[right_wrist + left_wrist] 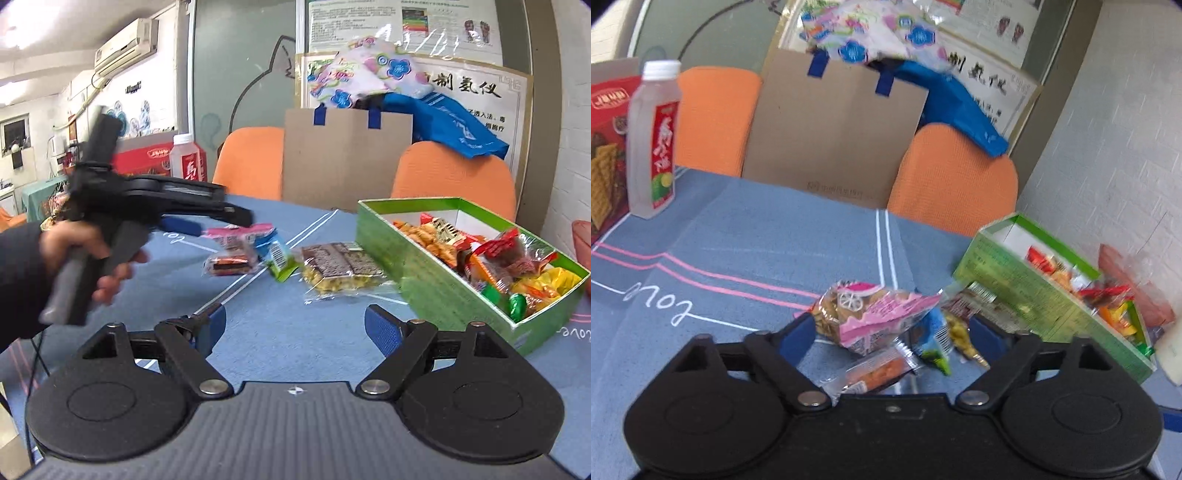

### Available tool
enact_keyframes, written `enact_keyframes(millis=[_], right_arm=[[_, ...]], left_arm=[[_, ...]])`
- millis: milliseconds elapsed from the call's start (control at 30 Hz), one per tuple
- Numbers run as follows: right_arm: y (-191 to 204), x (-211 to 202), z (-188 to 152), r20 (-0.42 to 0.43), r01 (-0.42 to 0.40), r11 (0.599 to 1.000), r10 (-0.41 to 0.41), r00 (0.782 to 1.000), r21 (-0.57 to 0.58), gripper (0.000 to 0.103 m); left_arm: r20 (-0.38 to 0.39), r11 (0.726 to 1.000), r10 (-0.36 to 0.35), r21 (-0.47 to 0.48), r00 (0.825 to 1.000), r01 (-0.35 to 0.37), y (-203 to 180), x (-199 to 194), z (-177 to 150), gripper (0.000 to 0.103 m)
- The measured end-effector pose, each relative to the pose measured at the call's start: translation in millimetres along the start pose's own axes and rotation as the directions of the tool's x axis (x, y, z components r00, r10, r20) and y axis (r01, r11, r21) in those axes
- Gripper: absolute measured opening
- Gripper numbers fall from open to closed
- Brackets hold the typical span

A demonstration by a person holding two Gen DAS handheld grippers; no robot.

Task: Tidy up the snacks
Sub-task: 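Move both open grippers toward the small snacks on the tablecloth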

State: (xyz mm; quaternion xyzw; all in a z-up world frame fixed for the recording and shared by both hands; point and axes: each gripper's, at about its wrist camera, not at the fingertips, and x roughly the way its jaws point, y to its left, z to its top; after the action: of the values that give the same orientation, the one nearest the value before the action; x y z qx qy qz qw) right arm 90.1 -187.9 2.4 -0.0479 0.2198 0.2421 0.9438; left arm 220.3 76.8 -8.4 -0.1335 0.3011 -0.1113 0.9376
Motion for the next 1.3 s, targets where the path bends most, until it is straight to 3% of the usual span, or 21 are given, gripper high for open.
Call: enact_keyframes(millis=[33, 67, 267, 333, 400, 467, 533, 567, 733, 867, 933, 967, 1033, 1100, 1133, 1300], right_arm=[[0, 0, -1, -0.007, 0.0, 1.0, 0.0, 1.0, 0.001, 0.103], [0, 1, -1, -0.013, 0.003, 1.0, -0.003, 1.0, 0.0, 0.103], [-3, 9, -3, -0.036, -0.001, 1.0, 0.002, 0.999, 0.018, 0.103], [-2, 15, -3, -0.042, -0.017, 1.0, 0.018, 0.999, 0.025, 0.103], [-1, 21, -2, -0.047, -0.03, 0.999, 0.031, 0.998, 0.022, 0.103], [2, 30, 2, -0.047, -0.038, 0.999, 0.038, 0.998, 0.009, 0.103], [4, 43, 11, -0.041, -0.052, 0.999, 0.052, 0.998, -0.011, 0.103], [4, 50, 16, -0.04, -0.062, 0.998, 0.061, 0.997, -0.023, 0.103], [8, 100, 38, -0.041, -0.066, 0.99, 0.061, 0.997, -0.121, 0.103], [7, 142, 46, -0.095, -0.077, 0.985, 0.062, 0.994, -0.157, 0.085], [10, 154, 46, -0.085, -0.074, 0.982, 0.06, 0.995, -0.176, 0.083], [13, 157, 46, -0.072, -0.06, 0.979, 0.047, 0.996, -0.196, 0.074], [15, 159, 44, -0.081, -0.064, 0.975, 0.047, 0.996, -0.214, 0.04], [15, 150, 43, -0.078, -0.071, 0.975, 0.056, 0.995, -0.21, 0.031], [13, 144, 44, -0.076, -0.086, 0.976, 0.072, 0.994, -0.201, 0.0], [1, 92, 37, -0.058, -0.129, 0.977, 0.121, 0.991, -0.169, 0.001]], left_arm=[[-0.033, 1.0, -0.007, 0.008, 0.999, 0.007, 3, 7, -3, 0.048], [-0.061, 1.0, -0.022, 0.011, 0.998, 0.023, 6, 9, -8, 0.0], [-0.103, 0.993, -0.114, -0.002, 0.988, 0.115, 9, -19, -41, 0.001], [-0.092, 0.992, -0.122, 0.007, 0.988, 0.123, 6, -38, -52, 0.014], [-0.055, 0.993, -0.116, 0.011, 0.992, 0.117, 5, -56, -60, 0.07], [-0.035, 0.994, -0.107, 0.003, 0.994, 0.107, 5, -68, -63, 0.089], [-0.028, 0.994, -0.108, -0.014, 0.994, 0.107, 5, -78, -67, 0.094], [-0.021, 0.993, -0.112, -0.031, 0.994, 0.111, 6, -82, -69, 0.101], [-0.014, 0.992, -0.109, -0.068, 0.994, 0.108, 9, -98, -82, 0.103], [-0.025, 0.993, -0.096, -0.071, 0.995, 0.094, 14, -104, -84, 0.103], [-0.028, 0.994, -0.095, -0.065, 0.995, 0.093, 14, -104, -83, 0.103], [-0.028, 0.994, -0.095, -0.057, 0.995, 0.093, 14, -103, -81, 0.103], [-0.028, 0.994, -0.101, -0.047, 0.995, 0.099, 12, -99, -78, 0.103], [-0.028, 0.993, -0.115, -0.037, 0.993, 0.114, 9, -95, -73, 0.103], [-0.026, 0.993, -0.119, -0.029, 0.993, 0.118, 7, -93, -71, 0.103], [-0.05, 0.992, -0.122, 0.018, 0.991, 0.123, -3, -73, -65, 0.1]])
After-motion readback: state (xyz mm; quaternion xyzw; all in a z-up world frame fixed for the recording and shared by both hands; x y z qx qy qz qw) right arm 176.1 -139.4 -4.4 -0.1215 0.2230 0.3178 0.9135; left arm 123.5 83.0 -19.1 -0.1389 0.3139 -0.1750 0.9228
